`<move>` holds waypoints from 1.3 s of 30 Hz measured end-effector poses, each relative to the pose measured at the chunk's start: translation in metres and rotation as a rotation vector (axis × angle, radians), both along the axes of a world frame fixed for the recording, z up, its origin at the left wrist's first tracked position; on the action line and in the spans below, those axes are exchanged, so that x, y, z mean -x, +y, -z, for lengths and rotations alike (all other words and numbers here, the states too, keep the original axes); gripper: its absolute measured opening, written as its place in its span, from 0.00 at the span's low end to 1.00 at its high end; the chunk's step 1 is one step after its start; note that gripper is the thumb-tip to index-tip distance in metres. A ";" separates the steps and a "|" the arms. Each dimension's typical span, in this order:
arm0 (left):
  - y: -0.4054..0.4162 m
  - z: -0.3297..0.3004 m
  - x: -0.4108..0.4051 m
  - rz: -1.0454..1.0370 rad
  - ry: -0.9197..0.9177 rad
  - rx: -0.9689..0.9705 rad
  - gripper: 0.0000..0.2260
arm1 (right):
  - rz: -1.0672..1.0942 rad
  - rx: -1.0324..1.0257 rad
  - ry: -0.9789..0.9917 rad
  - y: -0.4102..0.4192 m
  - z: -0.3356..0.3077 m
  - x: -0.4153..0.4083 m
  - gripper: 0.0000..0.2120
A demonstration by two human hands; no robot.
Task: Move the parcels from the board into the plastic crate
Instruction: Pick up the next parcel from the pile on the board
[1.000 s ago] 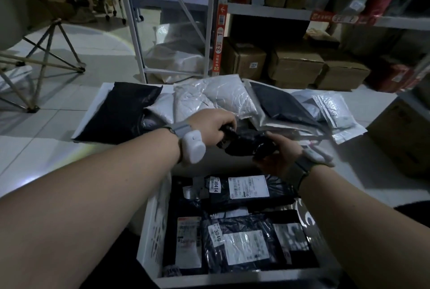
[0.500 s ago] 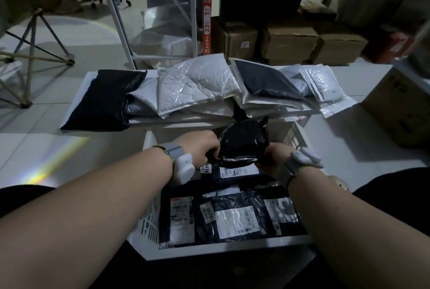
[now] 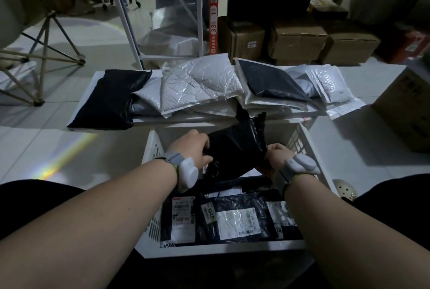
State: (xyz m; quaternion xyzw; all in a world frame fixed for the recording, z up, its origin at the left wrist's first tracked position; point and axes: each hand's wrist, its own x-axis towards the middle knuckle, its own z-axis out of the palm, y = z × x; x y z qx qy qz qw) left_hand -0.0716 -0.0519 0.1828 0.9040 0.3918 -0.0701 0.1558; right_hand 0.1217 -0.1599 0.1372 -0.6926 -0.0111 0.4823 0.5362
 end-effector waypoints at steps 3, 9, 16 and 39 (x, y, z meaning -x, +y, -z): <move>-0.006 -0.002 -0.009 -0.079 -0.075 0.048 0.15 | -0.008 -0.018 -0.023 0.002 -0.001 0.005 0.16; -0.028 0.001 -0.028 -0.273 -0.273 0.411 0.28 | -0.134 -0.156 -0.051 0.000 -0.010 0.026 0.14; -0.021 0.008 -0.028 -0.688 -0.662 0.939 0.35 | -0.271 -0.278 -0.120 0.003 -0.018 0.034 0.15; 0.009 0.028 -0.010 -0.807 -0.689 0.998 0.23 | -0.225 0.088 -0.198 0.004 0.031 -0.006 0.31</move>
